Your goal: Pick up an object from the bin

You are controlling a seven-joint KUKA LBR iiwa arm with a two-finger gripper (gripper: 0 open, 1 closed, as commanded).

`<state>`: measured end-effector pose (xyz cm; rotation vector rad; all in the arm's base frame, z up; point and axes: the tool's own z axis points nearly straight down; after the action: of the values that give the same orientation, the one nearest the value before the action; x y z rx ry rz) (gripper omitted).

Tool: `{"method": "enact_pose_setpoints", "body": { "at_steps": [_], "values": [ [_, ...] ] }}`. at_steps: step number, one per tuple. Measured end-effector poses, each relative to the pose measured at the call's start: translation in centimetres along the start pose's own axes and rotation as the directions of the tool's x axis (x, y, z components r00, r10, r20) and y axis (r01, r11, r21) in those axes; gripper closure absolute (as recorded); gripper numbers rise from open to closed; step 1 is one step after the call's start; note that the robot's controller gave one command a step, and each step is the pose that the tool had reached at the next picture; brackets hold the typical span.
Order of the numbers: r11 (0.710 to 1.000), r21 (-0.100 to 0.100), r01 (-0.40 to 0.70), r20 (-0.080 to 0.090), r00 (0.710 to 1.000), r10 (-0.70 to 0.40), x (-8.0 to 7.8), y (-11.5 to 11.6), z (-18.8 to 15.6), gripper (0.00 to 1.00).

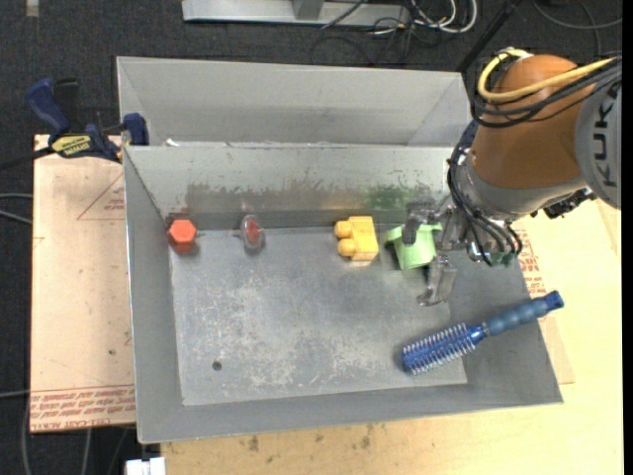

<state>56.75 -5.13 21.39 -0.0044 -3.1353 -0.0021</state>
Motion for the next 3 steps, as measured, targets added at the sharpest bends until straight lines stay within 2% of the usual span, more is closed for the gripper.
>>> {"method": "enact_pose_setpoints", "body": {
  "at_steps": [1, 2, 3],
  "values": [
    [0.974, -0.001, 0.226, -0.002, 0.974, -0.226, 6.3, -1.8, 12.0, 0.0],
    [0.818, 0.006, 0.575, 0.01, 0.818, -0.575, 6.9, -5.9, 14.4, 0.0],
    [0.817, 0.004, 0.576, 0.007, 0.817, -0.576, 7.0, -5.9, 14.4, 1.0]
  ]
}}
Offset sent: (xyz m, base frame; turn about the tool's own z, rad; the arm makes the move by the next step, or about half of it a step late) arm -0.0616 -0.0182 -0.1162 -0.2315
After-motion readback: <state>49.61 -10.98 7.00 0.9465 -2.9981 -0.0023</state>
